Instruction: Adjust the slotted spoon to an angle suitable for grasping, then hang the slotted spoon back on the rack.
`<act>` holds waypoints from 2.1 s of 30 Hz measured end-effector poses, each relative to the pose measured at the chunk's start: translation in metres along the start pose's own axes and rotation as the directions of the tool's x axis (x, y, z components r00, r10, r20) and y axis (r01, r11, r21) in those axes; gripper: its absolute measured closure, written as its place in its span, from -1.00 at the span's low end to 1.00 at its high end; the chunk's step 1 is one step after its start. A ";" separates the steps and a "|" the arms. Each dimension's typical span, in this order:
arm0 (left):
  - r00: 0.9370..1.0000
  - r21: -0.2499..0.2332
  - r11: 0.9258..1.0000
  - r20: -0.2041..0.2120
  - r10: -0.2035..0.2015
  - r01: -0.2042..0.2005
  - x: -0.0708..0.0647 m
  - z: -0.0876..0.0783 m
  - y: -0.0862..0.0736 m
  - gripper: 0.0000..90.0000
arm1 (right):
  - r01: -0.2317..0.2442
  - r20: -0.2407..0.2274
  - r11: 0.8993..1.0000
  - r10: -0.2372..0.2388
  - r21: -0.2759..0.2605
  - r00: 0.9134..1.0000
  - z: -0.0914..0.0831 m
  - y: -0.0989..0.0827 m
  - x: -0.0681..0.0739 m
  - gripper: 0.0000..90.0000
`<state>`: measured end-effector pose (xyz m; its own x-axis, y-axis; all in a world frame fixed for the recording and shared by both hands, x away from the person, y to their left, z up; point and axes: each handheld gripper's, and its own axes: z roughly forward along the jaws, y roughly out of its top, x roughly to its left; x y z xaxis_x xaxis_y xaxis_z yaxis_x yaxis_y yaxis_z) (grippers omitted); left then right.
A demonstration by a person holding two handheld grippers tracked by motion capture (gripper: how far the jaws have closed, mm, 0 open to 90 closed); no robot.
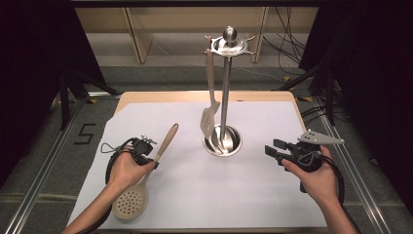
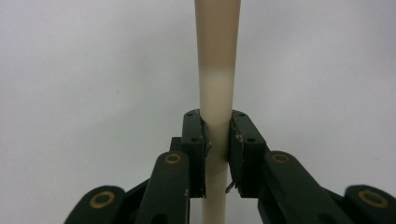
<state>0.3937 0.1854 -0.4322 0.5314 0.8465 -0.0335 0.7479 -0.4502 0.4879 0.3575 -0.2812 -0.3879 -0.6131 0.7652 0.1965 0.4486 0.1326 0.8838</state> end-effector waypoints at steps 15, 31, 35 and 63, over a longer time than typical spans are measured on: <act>0.997 -0.317 0.946 -0.007 0.074 -0.072 -0.020 -0.028 -0.015 0.72 | -0.008 -0.003 1.000 0.008 -0.007 1.000 -0.004 0.001 0.003 0.19; 0.997 -0.474 0.879 0.009 0.071 -0.058 -0.047 -0.044 -0.007 0.72 | -0.007 0.001 1.000 0.007 -0.017 1.000 -0.007 0.003 0.001 0.18; 0.997 -0.492 0.868 0.017 0.078 -0.059 -0.049 -0.045 -0.006 0.72 | 0.020 0.003 0.999 -0.020 -0.026 1.000 -0.008 0.004 0.001 0.18; 0.964 -0.606 0.782 0.094 0.249 -0.143 -0.122 -0.068 0.041 0.72 | 0.074 -0.147 0.977 -0.104 -0.199 0.984 -0.011 0.049 0.072 0.41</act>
<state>0.3322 0.0831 -0.3483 0.7360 0.6769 0.0069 0.2681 -0.3008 0.9152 0.3286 -0.2265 -0.3256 -0.7455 0.6460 0.1639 0.2640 0.0605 0.9626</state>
